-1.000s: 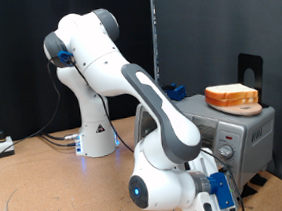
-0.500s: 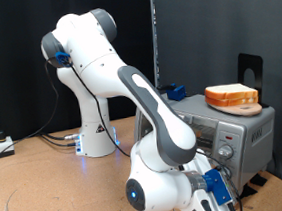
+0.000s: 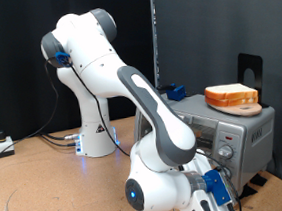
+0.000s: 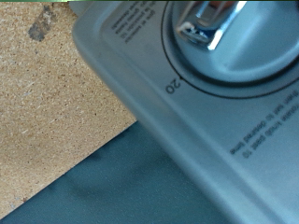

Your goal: Make a piece of toast with the oven

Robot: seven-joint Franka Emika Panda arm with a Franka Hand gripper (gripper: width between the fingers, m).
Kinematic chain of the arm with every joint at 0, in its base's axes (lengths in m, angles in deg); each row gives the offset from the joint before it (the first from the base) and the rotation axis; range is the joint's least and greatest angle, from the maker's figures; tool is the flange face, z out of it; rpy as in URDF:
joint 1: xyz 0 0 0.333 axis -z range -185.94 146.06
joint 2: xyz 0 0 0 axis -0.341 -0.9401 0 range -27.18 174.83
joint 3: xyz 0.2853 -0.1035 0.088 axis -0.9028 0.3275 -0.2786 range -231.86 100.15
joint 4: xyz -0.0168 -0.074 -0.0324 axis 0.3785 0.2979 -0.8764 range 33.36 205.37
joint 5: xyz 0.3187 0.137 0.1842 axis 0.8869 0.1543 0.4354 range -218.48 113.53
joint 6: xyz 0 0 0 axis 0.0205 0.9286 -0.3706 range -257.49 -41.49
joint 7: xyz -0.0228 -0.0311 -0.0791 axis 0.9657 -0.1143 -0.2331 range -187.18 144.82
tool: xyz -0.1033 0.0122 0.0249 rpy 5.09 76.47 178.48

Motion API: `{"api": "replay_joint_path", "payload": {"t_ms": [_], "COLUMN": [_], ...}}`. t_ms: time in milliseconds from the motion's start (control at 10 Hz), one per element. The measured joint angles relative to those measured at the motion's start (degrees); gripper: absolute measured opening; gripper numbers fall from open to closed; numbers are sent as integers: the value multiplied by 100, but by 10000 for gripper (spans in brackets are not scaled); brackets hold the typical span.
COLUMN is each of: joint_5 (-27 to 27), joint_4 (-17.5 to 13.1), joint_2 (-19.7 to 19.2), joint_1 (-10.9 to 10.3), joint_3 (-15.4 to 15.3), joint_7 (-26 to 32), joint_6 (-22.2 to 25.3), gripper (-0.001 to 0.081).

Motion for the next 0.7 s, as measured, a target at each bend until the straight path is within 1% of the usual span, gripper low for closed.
{"api": "replay_joint_path", "payload": {"t_ms": [300, 700], "joint_5": [0, 0], "joint_4": [39, 78], "joint_2": [43, 92], "joint_1": [-18, -20], "joint_3": [16, 8], "joint_7": [-176, -93], "joint_6": [-77, -161], "gripper": [796, 796]}}
